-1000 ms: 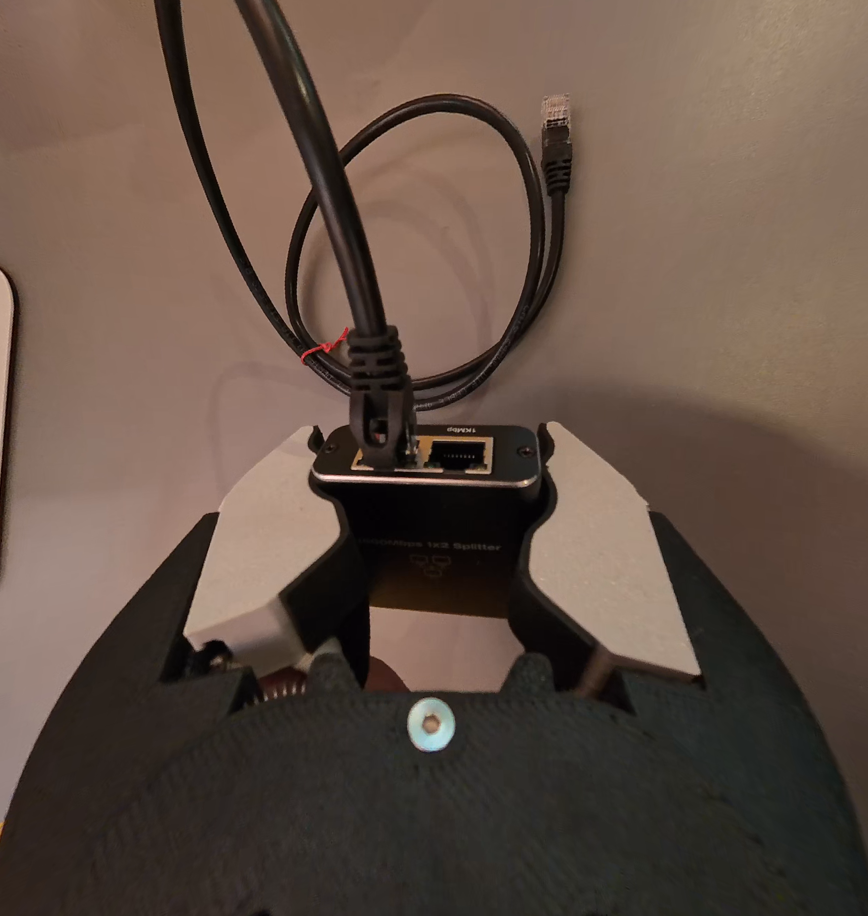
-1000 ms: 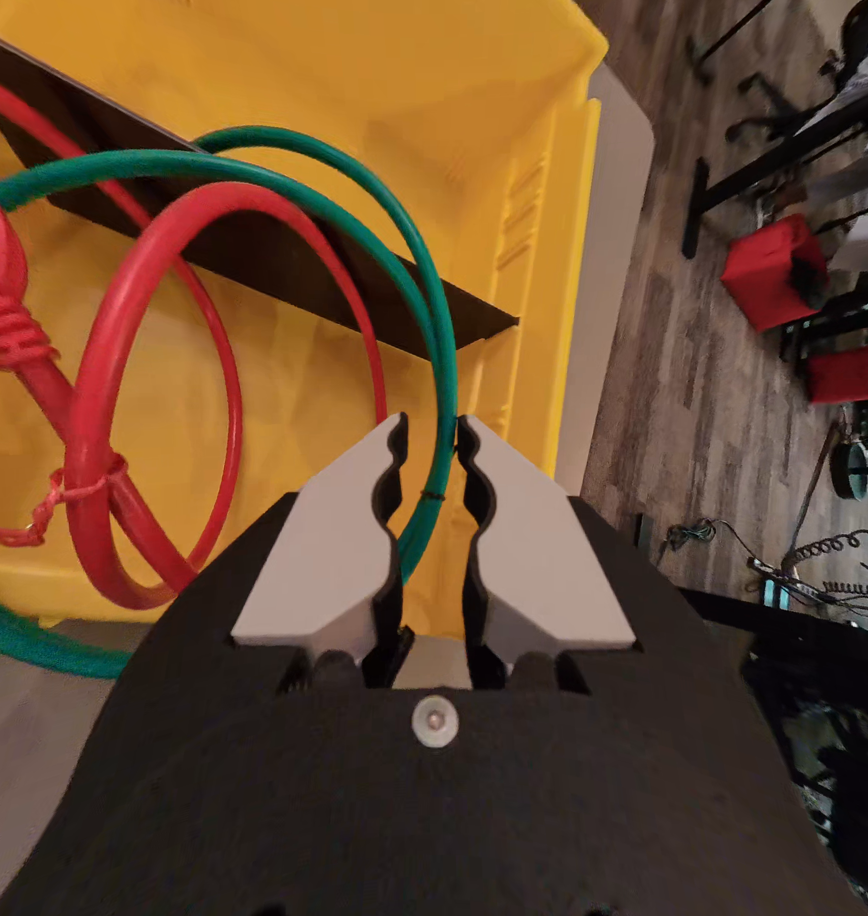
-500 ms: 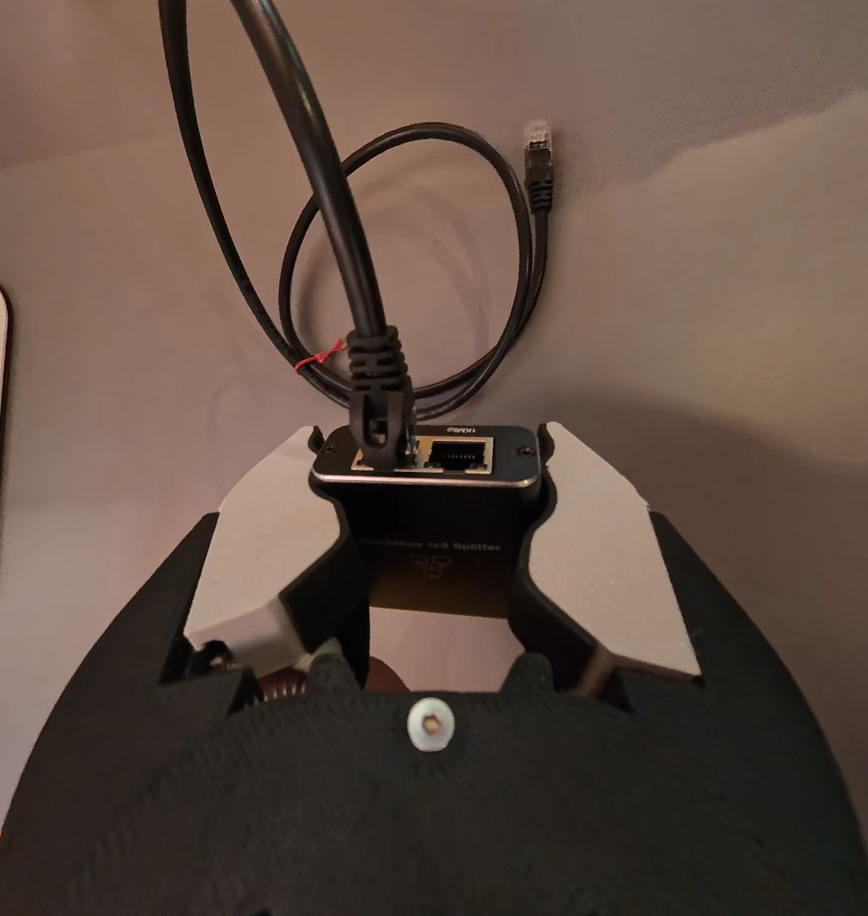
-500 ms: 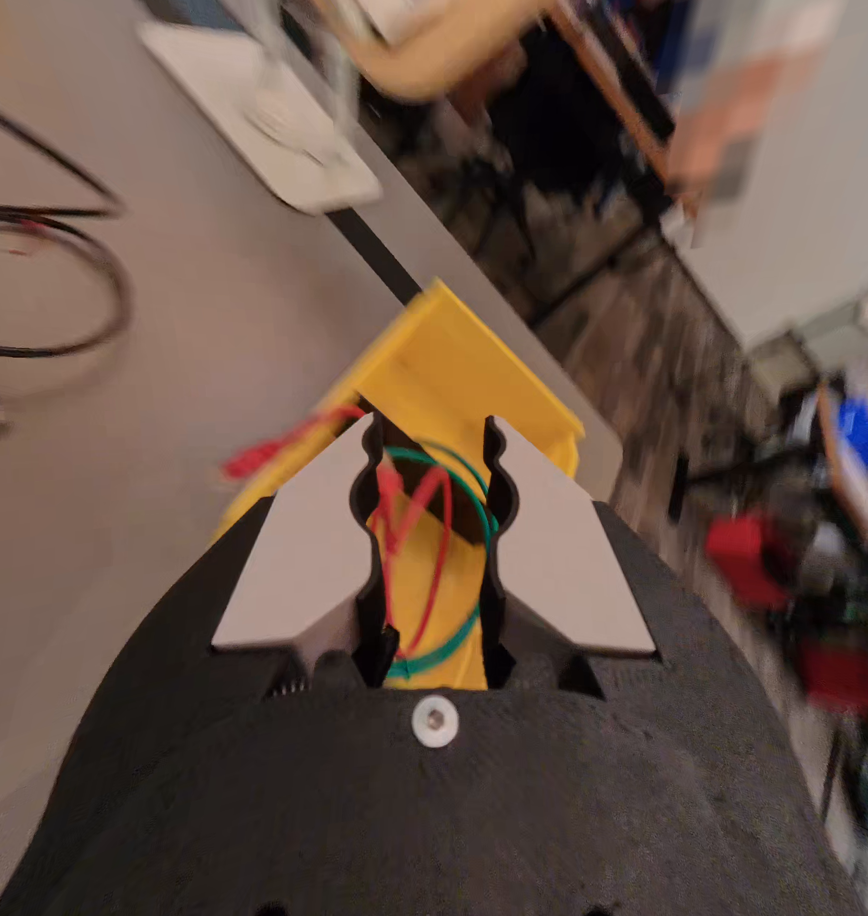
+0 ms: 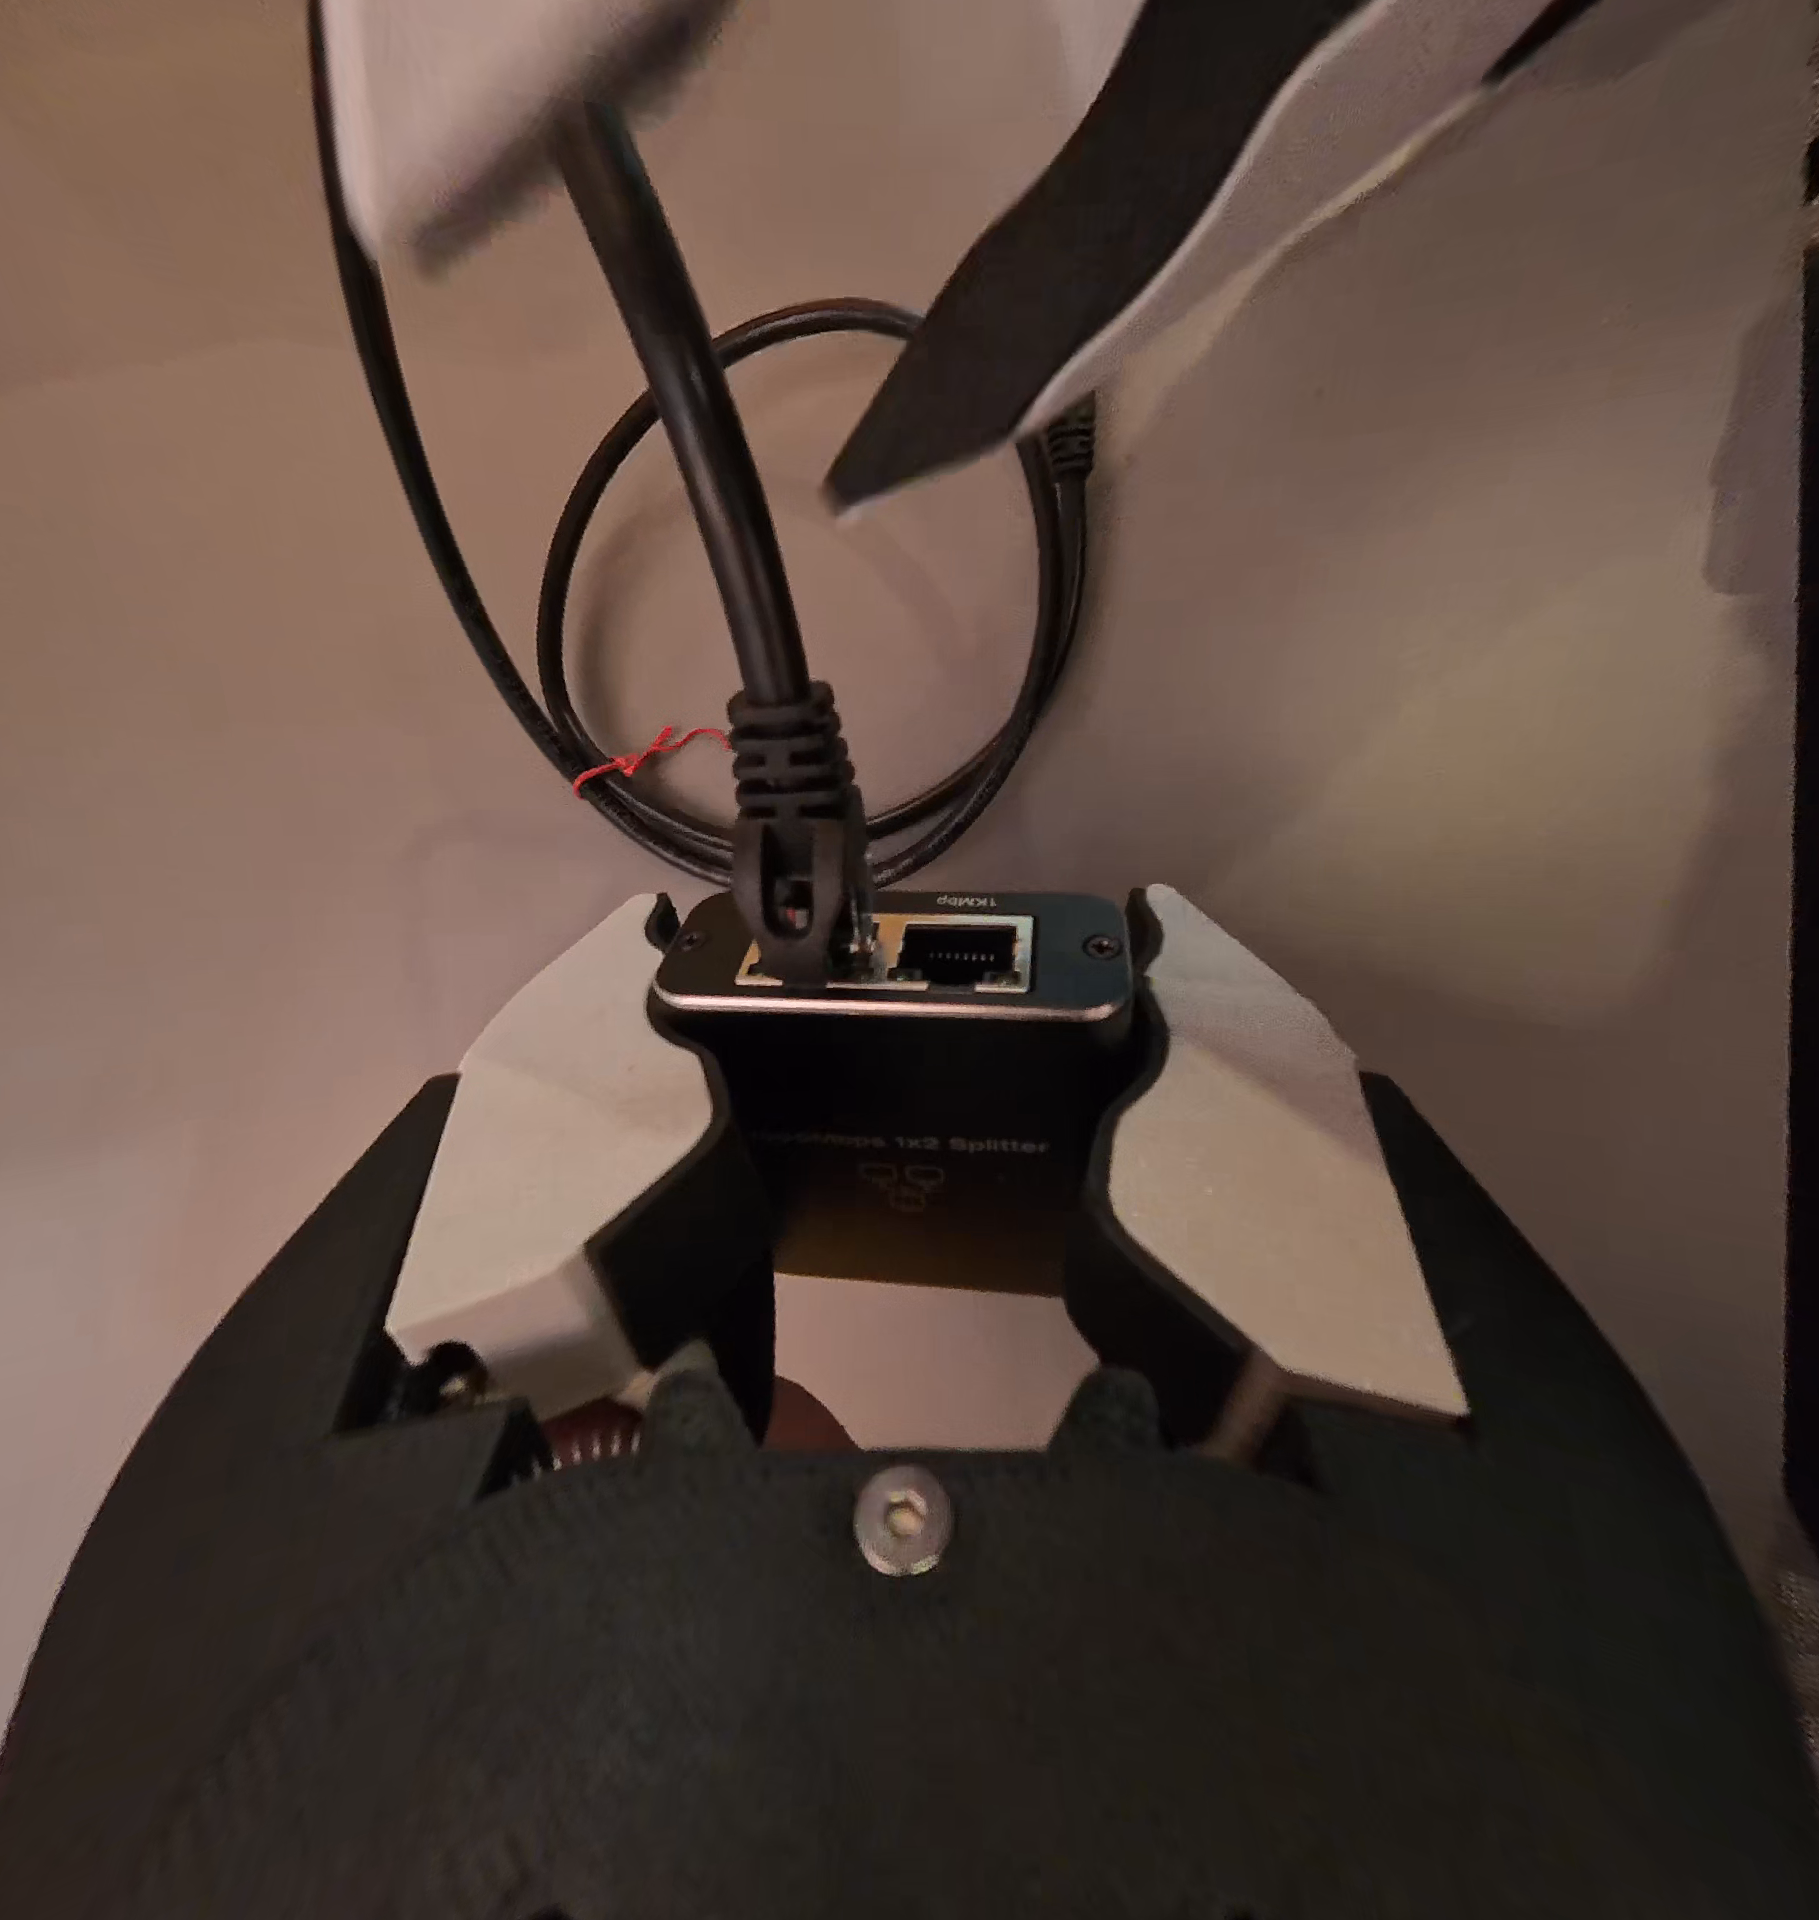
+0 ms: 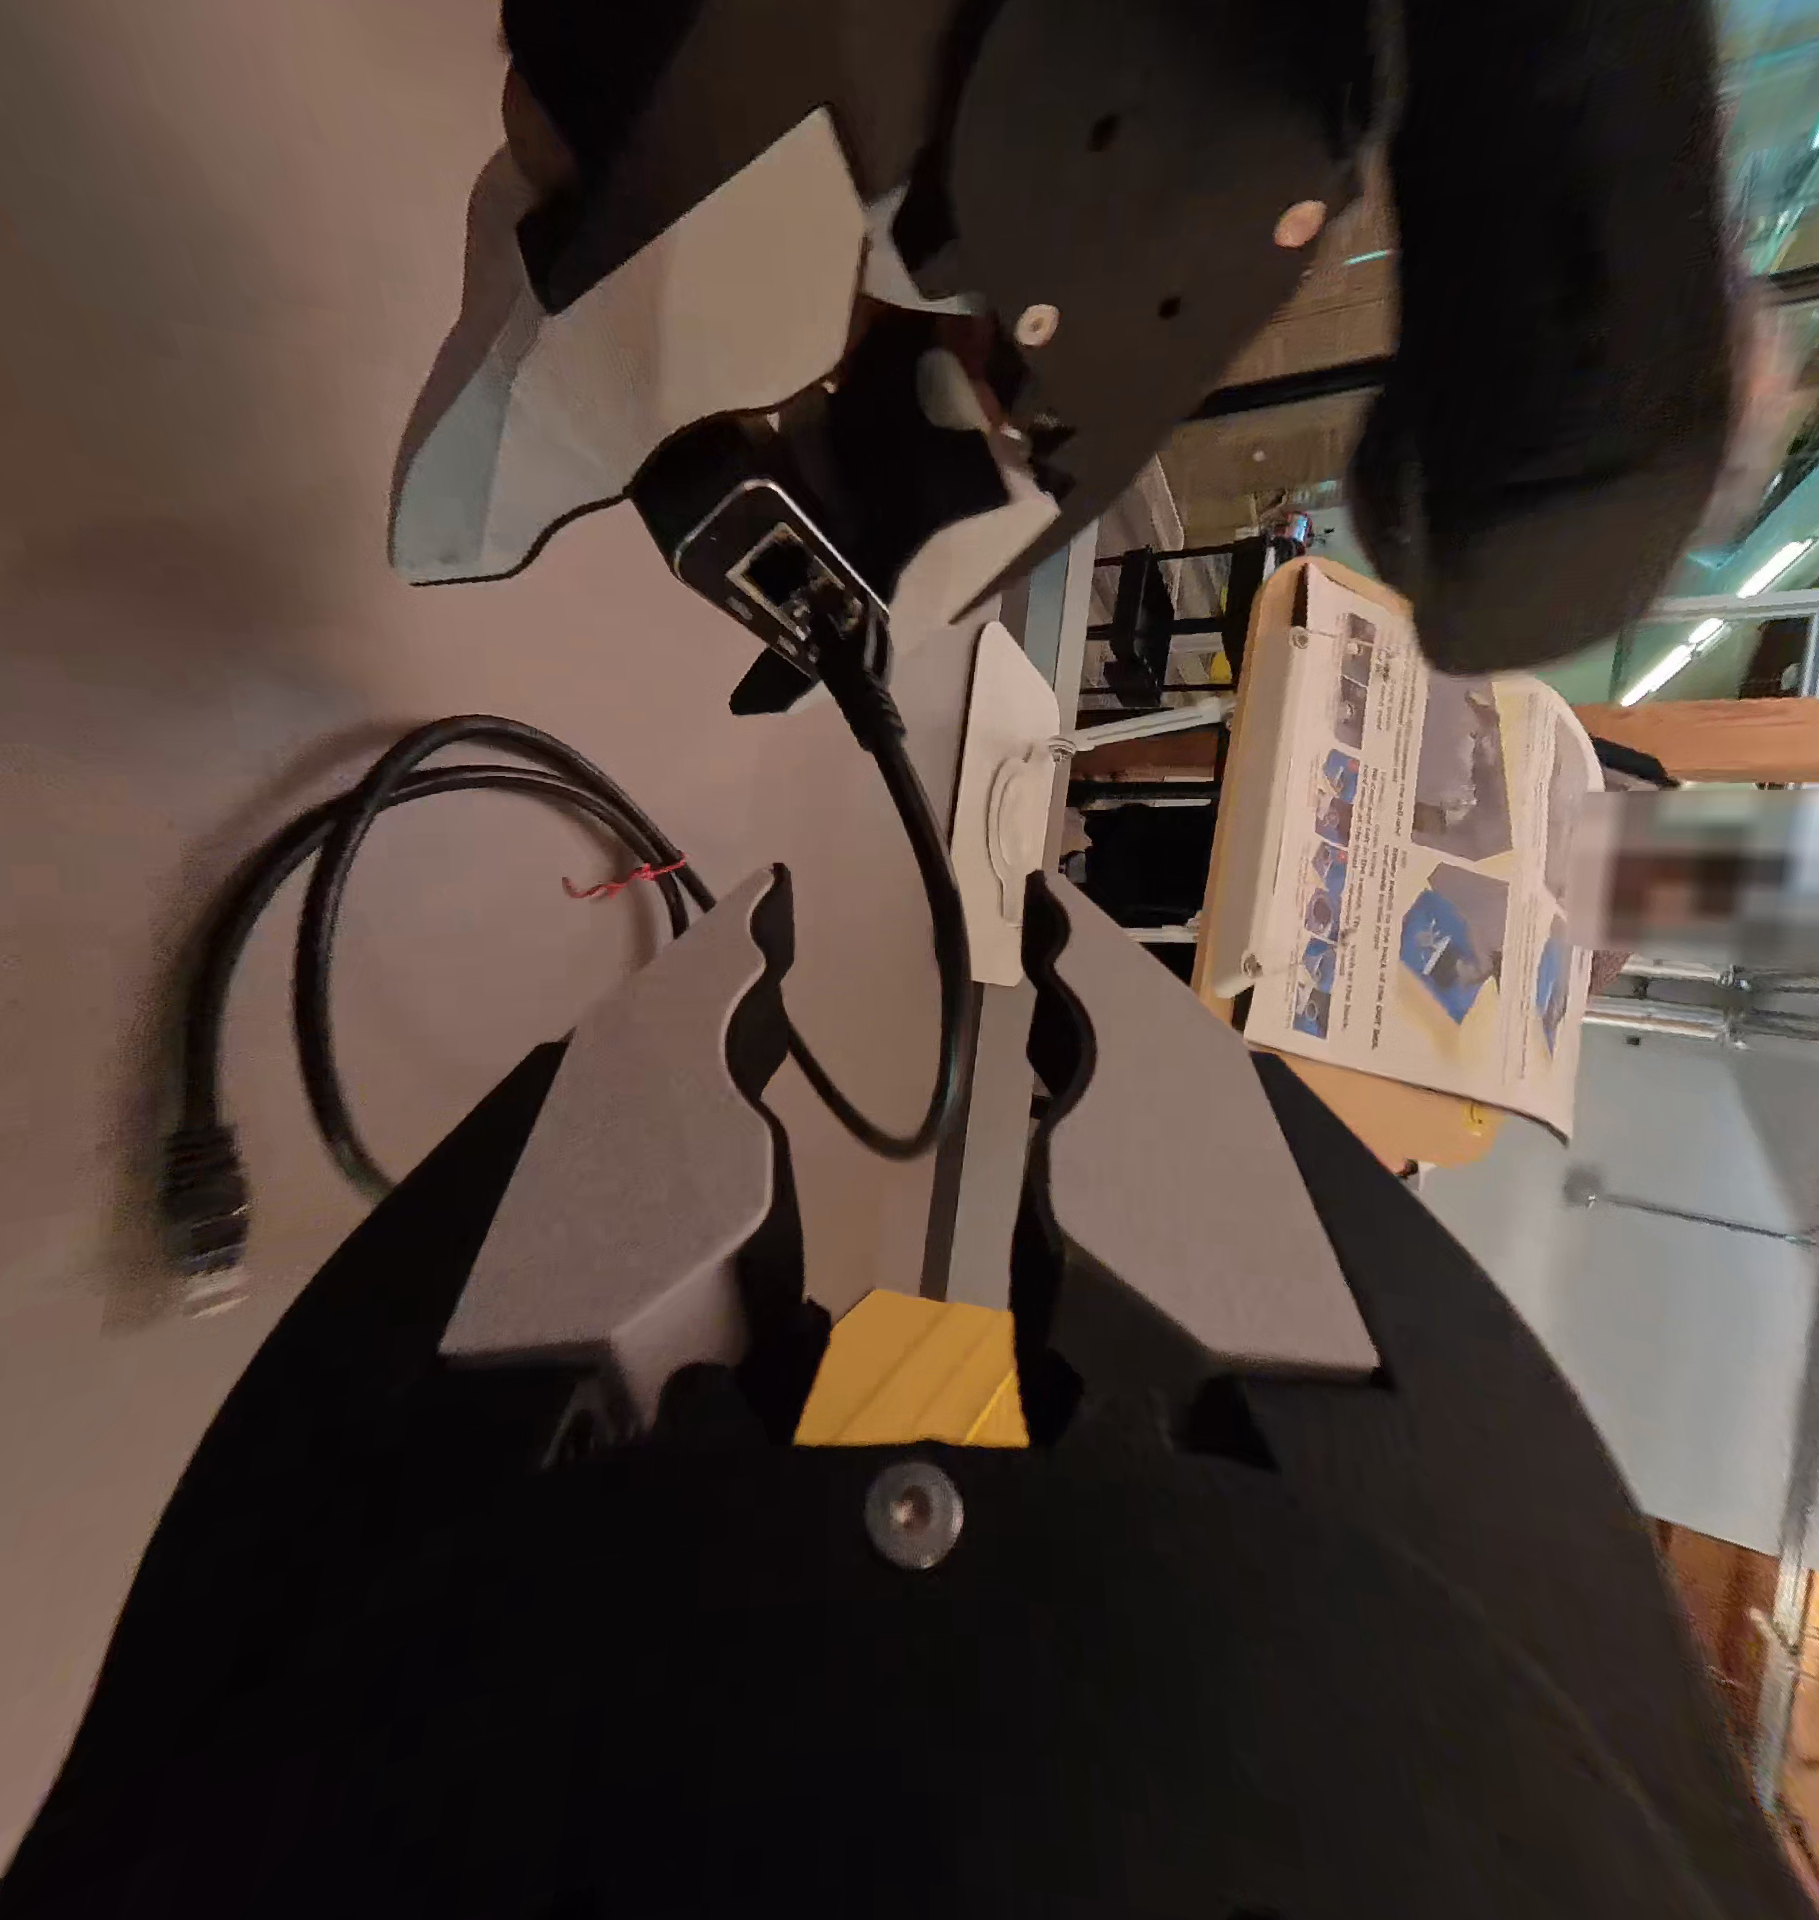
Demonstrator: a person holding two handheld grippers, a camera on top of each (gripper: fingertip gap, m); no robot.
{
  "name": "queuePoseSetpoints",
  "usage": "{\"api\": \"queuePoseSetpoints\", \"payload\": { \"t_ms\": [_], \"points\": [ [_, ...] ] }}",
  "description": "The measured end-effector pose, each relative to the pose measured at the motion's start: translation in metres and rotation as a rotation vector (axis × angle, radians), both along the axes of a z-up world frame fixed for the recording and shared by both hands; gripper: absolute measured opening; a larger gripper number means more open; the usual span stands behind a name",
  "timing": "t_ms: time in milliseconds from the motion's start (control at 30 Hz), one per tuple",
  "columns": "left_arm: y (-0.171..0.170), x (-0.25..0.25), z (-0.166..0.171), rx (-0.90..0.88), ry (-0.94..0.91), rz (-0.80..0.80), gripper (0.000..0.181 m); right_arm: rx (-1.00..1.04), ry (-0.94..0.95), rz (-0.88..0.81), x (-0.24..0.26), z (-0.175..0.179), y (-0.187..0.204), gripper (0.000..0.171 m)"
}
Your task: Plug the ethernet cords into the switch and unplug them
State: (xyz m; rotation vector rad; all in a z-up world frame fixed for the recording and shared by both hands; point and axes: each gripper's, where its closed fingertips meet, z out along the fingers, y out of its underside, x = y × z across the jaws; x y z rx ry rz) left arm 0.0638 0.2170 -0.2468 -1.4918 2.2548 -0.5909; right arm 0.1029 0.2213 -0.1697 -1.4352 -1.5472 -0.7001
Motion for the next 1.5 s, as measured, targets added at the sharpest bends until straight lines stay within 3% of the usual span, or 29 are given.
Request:
{"api": "queuePoseSetpoints", "payload": {
  "t_ms": [33, 100, 267, 333, 367, 433, 633, 733, 833, 1200, 1433, 1500],
  "points": [
    [-0.002, 0.001, 0.001, -0.002, -0.002, -0.009, 0.076, 0.000, -0.023, 0.004, -0.003, -0.006, 0.005, 0.035],
    [-0.007, 0.001, 0.001, -0.008, 0.003, -0.024, 0.076, 0.029, -0.044, 0.010, -0.007, -0.010, 0.013, 0.007],
    [-0.007, 0.004, 0.009, -0.019, -0.050, -0.021, 0.076, -0.062, 0.063, -0.032, -0.003, -0.015, 0.011, 0.004],
    [0.002, 0.010, 0.019, 0.052, -0.097, 0.007, 0.081, -0.092, 0.115, -0.078, 0.004, -0.015, 0.011, 0.003],
    [0.007, 0.011, 0.022, 0.091, -0.110, 0.019, 0.095, -0.111, 0.163, -0.092, 0.007, -0.015, 0.010, 0.003],
    [0.012, 0.014, 0.029, 0.160, -0.144, 0.031, 0.103, -0.129, 0.267, -0.155, 0.018, -0.009, 0.011, 0.003],
    [0.026, 0.033, 0.059, 0.399, -0.322, 0.081, 0.108, -0.144, 0.439, -0.224, 0.045, 0.004, 0.009, 0.003],
    [0.034, 0.040, 0.073, 0.541, -0.393, 0.096, 0.103, -0.160, 0.492, -0.208, 0.046, 0.005, 0.003, 0.003],
    [0.033, 0.046, 0.080, 0.623, -0.454, 0.083, 0.087, -0.176, 0.565, -0.156, 0.041, 0.011, -0.003, 0.002],
    [0.019, 0.052, 0.089, 0.744, -0.516, 0.009, 0.037, -0.180, 0.598, -0.017, 0.028, 0.026, -0.016, 0.002],
    [0.028, 0.052, 0.089, 0.801, -0.481, 0.063, 0.034, -0.154, 0.563, -0.040, 0.032, 0.026, -0.012, 0.004],
    [0.031, 0.051, 0.089, 0.801, -0.462, 0.089, 0.034, -0.115, 0.559, -0.032, 0.031, 0.032, -0.012, 0.013]
  ]
}}
